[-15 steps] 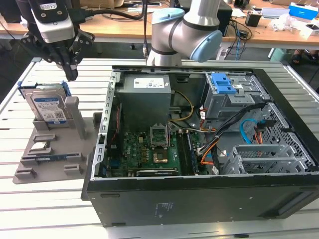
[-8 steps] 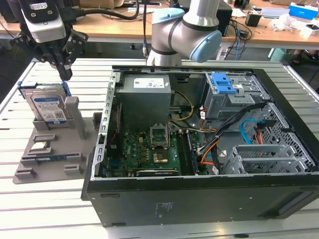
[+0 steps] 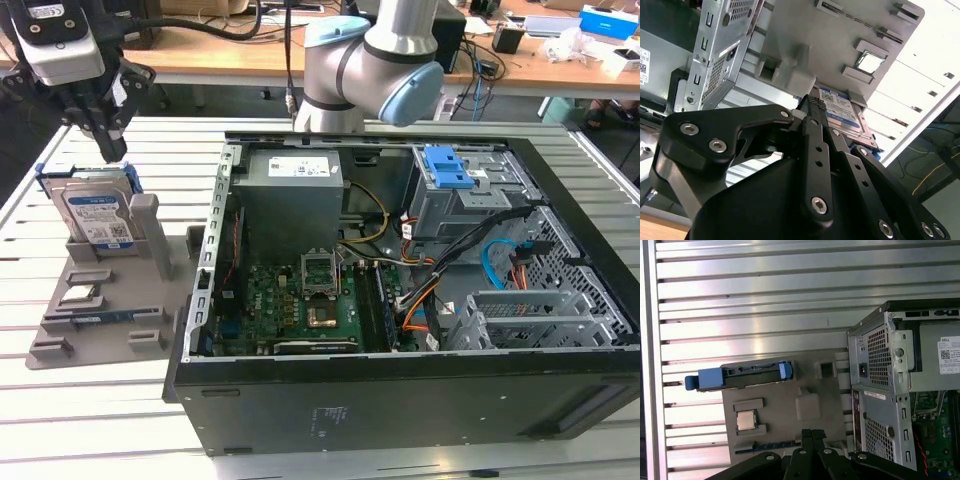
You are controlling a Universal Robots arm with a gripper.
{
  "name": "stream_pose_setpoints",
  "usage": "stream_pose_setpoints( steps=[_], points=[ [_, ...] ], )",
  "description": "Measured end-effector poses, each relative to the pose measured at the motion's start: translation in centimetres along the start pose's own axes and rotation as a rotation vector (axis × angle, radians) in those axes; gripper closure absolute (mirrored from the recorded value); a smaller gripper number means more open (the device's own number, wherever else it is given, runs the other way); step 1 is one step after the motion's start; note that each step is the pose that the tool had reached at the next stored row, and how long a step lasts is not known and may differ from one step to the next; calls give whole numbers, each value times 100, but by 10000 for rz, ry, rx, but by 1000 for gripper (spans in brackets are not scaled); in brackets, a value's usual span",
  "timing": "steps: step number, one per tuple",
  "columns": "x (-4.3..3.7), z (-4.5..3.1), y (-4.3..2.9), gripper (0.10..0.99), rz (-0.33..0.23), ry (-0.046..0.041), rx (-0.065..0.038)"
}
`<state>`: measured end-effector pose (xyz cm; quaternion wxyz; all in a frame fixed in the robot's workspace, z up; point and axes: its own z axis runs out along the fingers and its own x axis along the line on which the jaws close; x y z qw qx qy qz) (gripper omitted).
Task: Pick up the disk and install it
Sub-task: 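Reach for the disk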
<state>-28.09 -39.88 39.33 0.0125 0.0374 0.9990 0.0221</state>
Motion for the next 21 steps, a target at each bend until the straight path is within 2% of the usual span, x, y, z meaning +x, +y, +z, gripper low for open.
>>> stream_pose_setpoints(
  steps=[21],
  points=[
    [269, -7, -20, 980, 0, 0, 0]
  ],
)
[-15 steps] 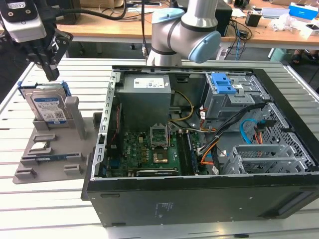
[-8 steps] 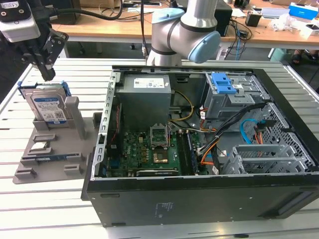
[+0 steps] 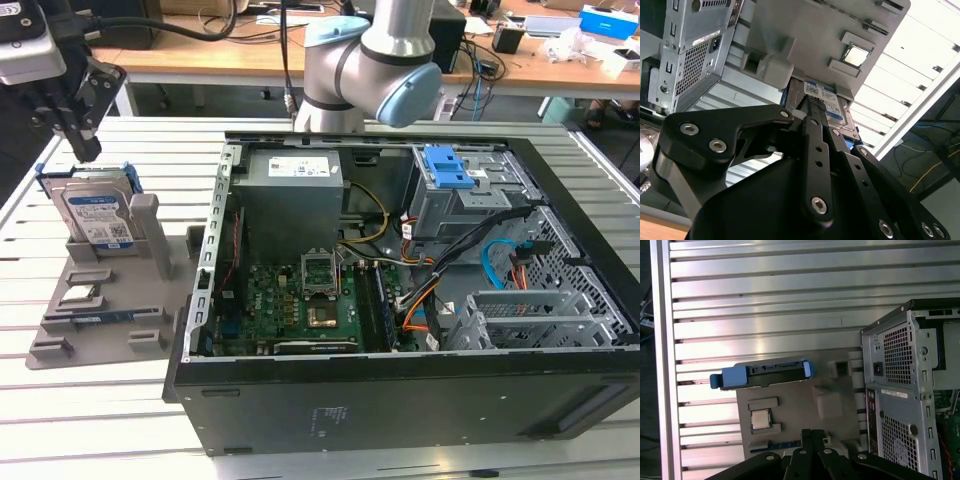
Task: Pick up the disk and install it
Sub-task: 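Reach for the disk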
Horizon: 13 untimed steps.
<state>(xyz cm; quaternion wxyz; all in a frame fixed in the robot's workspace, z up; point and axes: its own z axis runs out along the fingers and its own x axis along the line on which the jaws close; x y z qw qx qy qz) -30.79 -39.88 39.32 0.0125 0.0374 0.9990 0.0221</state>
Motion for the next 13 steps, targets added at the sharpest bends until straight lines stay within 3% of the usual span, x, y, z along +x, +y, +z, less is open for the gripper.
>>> stream_pose_setpoints(
  steps=[13],
  points=[
    [198, -5, -15, 980, 0, 0, 0]
  ],
)
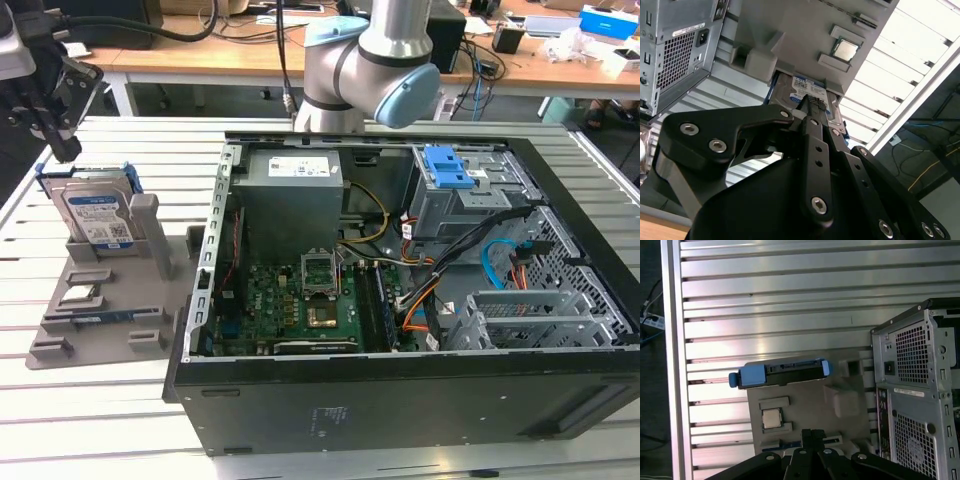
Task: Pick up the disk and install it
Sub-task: 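Reach for the disk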
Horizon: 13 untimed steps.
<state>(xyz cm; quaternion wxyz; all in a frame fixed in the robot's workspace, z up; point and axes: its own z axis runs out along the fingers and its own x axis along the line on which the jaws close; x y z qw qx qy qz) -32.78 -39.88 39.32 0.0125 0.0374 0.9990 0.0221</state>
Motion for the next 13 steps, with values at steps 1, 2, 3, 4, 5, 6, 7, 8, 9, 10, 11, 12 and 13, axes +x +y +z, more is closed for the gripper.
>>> stream_pose_setpoints(
  steps=[1, 2, 3, 4, 5, 6, 7, 8, 9, 10, 11, 12, 13],
  points=[
    [9, 0, -1, 980, 0, 0, 0],
    [20, -1, -1, 980, 0, 1, 0],
    [40, -1, -3, 980, 0, 1, 0],
    [51, -2, -4, 980, 0, 1, 0],
    [61, -2, -4, 980, 1, 0, 1],
    [75, -3, -6, 980, -1, 1, 1],
    [101, -3, -8, 980, -1, 1, 1],
    [120, -3, -9, 980, 0, 1, 0],
    [135, -3, -10, 980, 0, 1, 0],
    [158, -4, -12, 980, 0, 1, 0],
    [171, -4, -13, 980, 0, 1, 0],
    [186, -4, -14, 980, -1, 0, 0],
    [205, -4, -15, 980, -1, 1, 0]
  ],
)
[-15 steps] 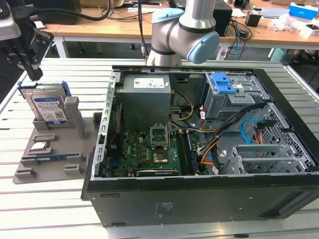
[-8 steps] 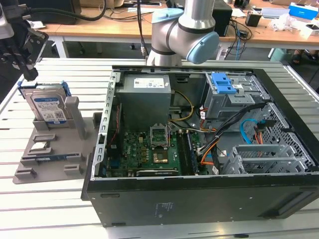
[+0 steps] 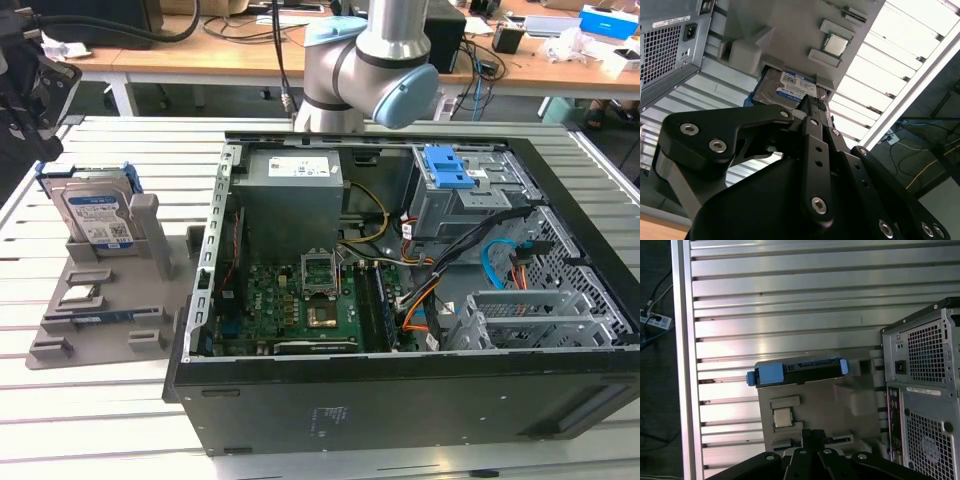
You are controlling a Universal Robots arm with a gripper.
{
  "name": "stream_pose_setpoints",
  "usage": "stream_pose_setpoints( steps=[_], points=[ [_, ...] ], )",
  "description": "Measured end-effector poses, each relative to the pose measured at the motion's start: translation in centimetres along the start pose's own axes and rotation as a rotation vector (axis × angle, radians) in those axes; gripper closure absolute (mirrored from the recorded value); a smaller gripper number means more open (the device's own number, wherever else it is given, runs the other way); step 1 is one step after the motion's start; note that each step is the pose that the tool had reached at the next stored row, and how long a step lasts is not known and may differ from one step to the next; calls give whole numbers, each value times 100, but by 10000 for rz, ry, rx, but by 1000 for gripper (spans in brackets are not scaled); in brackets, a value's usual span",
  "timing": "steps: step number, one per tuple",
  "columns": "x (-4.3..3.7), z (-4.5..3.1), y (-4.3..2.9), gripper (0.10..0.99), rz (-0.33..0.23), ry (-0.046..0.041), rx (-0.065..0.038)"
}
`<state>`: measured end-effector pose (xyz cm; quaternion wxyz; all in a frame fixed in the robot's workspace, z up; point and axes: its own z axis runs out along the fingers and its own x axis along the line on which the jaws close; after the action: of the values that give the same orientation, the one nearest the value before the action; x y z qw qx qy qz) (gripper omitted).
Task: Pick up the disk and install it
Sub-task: 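Reach for the disk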
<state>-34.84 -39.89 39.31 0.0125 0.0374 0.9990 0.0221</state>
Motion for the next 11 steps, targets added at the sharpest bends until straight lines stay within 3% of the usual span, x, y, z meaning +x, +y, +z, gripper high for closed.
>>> stream_pose_setpoints(
  steps=[11],
  points=[
    [246, -5, 1, 980, 0, -1, 1]
  ],
)
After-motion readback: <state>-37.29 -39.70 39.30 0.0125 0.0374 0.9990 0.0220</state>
